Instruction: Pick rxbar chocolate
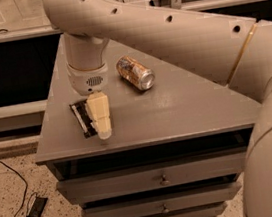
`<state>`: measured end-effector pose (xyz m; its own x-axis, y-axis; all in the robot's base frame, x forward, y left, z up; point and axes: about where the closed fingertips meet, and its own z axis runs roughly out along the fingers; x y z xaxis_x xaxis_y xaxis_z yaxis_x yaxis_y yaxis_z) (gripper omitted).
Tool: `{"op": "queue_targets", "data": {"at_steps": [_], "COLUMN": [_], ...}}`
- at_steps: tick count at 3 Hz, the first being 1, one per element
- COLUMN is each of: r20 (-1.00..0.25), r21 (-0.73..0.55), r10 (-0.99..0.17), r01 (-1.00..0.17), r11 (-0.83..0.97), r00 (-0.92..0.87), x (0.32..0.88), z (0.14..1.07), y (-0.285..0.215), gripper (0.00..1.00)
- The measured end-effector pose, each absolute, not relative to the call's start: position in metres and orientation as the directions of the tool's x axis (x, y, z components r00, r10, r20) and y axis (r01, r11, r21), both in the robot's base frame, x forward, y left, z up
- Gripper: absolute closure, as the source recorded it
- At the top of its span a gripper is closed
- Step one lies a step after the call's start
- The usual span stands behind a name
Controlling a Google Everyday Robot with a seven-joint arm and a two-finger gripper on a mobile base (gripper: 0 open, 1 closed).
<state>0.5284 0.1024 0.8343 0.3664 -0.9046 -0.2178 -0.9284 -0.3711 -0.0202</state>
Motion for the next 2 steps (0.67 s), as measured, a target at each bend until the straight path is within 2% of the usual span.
{"op": "queue_targets", "data": {"at_steps": [1,2], "r20": [-0.22,-0.221], "r21": [-0.023,-0.026], "r10": [-0.904,-0.904], "r01": [-0.929,-0.928], "r11": [-0.37,-0.371], "r00": [0.366,0.367], "x": [0.529,0.5295], "z": [0.8333,0.8324], "y": [0.1034,0.1048], "gripper": [0.17,0.41]}}
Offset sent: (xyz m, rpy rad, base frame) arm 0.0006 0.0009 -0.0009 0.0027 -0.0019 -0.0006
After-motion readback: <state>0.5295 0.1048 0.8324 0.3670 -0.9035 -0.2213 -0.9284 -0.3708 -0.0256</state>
